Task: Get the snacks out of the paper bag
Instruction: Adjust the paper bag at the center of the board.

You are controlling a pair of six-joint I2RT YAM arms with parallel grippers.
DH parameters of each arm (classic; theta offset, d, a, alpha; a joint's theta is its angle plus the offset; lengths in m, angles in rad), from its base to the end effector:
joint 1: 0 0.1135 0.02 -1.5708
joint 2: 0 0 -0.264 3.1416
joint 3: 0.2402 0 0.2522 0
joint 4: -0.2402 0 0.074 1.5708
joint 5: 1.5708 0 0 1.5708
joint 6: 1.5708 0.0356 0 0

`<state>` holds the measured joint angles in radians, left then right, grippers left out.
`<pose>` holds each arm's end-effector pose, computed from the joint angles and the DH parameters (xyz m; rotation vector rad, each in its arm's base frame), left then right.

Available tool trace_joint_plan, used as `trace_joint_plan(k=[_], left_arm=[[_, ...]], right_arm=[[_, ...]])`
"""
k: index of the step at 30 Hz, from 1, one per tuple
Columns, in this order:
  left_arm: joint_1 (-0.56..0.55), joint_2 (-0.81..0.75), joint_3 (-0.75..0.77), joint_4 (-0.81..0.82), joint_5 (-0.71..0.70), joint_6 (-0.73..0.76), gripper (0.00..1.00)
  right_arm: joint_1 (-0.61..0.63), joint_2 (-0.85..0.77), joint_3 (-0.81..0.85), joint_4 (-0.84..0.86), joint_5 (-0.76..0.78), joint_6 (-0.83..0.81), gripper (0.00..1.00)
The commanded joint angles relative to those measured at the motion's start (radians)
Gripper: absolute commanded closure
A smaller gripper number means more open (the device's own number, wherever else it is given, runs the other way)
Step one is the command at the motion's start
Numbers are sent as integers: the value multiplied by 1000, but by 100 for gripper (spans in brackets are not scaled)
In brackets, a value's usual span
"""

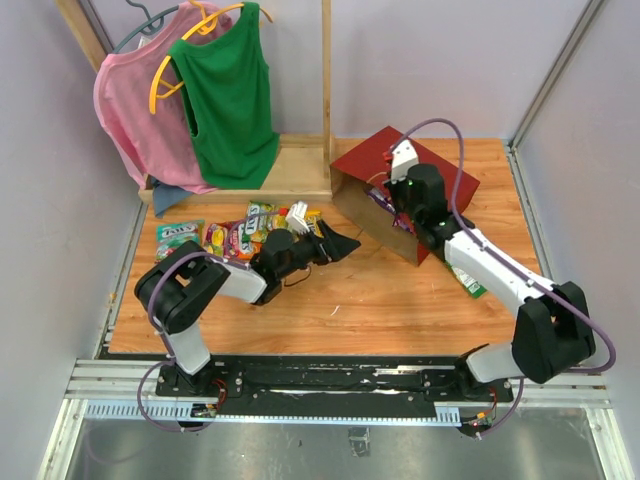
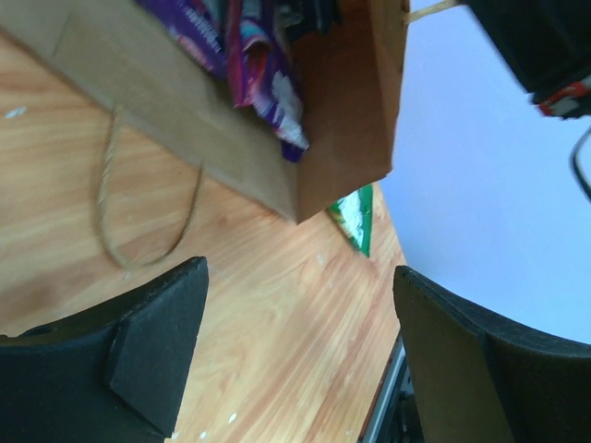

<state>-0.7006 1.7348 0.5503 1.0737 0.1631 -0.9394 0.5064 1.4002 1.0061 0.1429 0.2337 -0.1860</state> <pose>0.2405 -0.2103 0.1576 -0.0870 1.8740 -1.3285 0.2923 0.1527 0.3080 -0.4585 1.7562 0.0142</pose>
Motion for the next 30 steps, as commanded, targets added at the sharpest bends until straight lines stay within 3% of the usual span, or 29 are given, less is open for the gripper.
trace_joint_plan(k=[1, 6, 16, 21, 27, 30], left_arm=[[4, 32, 107, -30, 27, 52, 15], [0, 107, 241, -92, 13, 95, 15], [-57, 347, 532, -198, -17, 128, 31], [-97, 426, 648, -291, -86, 220, 31], [-100, 527, 731, -242, -18, 240, 30], [-102, 580, 799, -293, -12, 252, 30]], right_arm=[[-130, -2, 51, -47, -217, 191, 99], [-176, 58, 118, -137, -289, 221, 99], [-191, 61, 98, -143, -341, 247, 99], [-205, 57, 72, -140, -358, 269, 98], [-220, 56, 55, -128, -386, 284, 98], [-220, 50, 53, -128, -395, 286, 98]])
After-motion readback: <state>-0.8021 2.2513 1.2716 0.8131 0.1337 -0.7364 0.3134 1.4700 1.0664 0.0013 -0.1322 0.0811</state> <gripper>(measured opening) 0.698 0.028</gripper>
